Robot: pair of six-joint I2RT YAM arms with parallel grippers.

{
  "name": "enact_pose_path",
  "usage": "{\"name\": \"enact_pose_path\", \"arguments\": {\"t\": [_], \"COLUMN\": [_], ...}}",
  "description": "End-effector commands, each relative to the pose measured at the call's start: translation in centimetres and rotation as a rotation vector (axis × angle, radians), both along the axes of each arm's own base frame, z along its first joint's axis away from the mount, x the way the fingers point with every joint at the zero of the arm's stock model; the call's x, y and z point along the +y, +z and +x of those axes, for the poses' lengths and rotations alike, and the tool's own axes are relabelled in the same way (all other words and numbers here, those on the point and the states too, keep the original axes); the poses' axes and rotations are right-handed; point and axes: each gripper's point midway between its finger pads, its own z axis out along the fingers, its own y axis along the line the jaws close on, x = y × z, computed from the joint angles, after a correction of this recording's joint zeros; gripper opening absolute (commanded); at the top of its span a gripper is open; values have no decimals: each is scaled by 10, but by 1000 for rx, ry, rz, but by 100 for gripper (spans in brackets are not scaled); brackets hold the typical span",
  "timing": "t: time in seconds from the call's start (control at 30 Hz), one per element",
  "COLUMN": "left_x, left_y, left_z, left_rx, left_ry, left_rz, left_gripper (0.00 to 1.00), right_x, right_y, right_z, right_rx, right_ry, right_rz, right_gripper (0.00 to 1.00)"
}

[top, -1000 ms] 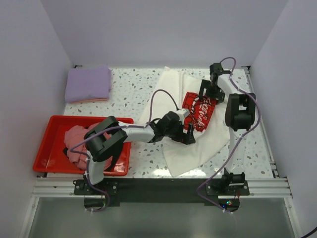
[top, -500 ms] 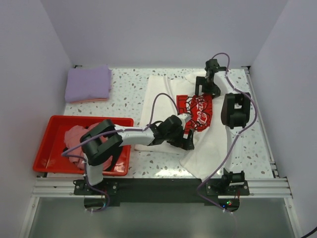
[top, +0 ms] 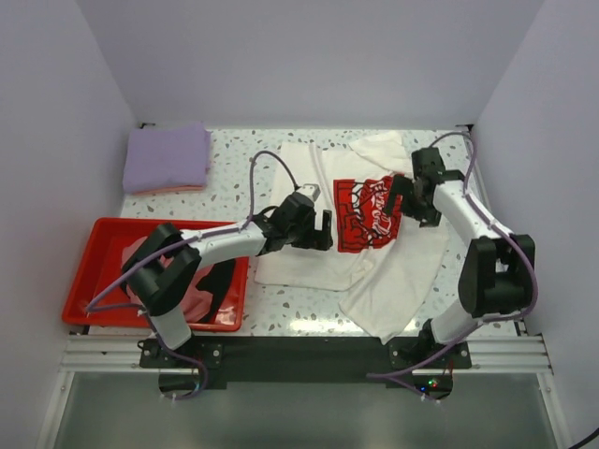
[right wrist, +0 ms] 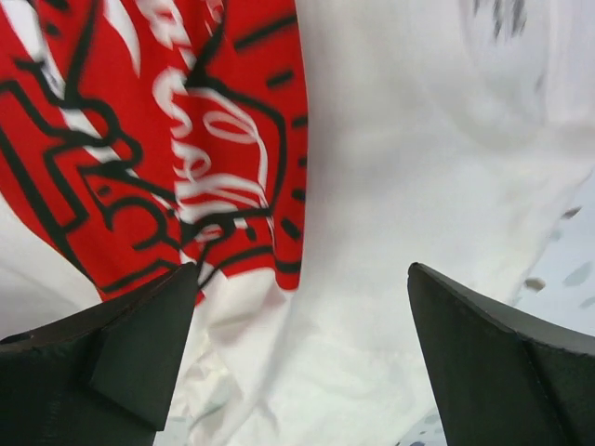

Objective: Fold and stack the t-shirts
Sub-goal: Flatten the tshirt out

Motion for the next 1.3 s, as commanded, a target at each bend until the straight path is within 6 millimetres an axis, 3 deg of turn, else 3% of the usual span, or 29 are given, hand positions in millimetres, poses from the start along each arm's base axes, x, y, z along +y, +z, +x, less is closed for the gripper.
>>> {"name": "enact_pose_path", "arguments": {"t": [0.0,0.03,0.17,0.37,0.5,0.6,0.7,0.97,1.17,1.27], "left_x": [13,15,17,34,46,49,56,83,89,86], "left_y": [-20,-25,-29,-45,-53,-55,-59,-67,-64,-58], "left_z": [-1,-4,-8,-19,-24,-30,-38,-69,-69,-65], "left_rx": [27,41,47,82,105,122,146,211,197,177], "left_ry": [19,16,12,52,78,81,88,107,105,96], "left_rz": [36,35,38,70,108,113,125,157,183,180], "left_gripper": [100,100,100,100,100,100,100,100,100,100], "right_x": [16,19,20,10,-24,-40,-46,-97,-104,-104], "right_y": [-30,-38,-47,-78,-98,-100,-96,-74,-59,-40], "right_z": [-30,-48,-74,-101,-114,-118,-110,-95,-73,-55], "right_rx": [29,50,61,122,170,187,164,150,121,55], "right_ry": [-57,-53,-67,-144,-260,-289,-319,-425,-385,-346], "right_rz": [111,132,158,237,275,246,282,139,140,156], "right_gripper": [99,99,99,99,99,99,99,99,99,99]}}
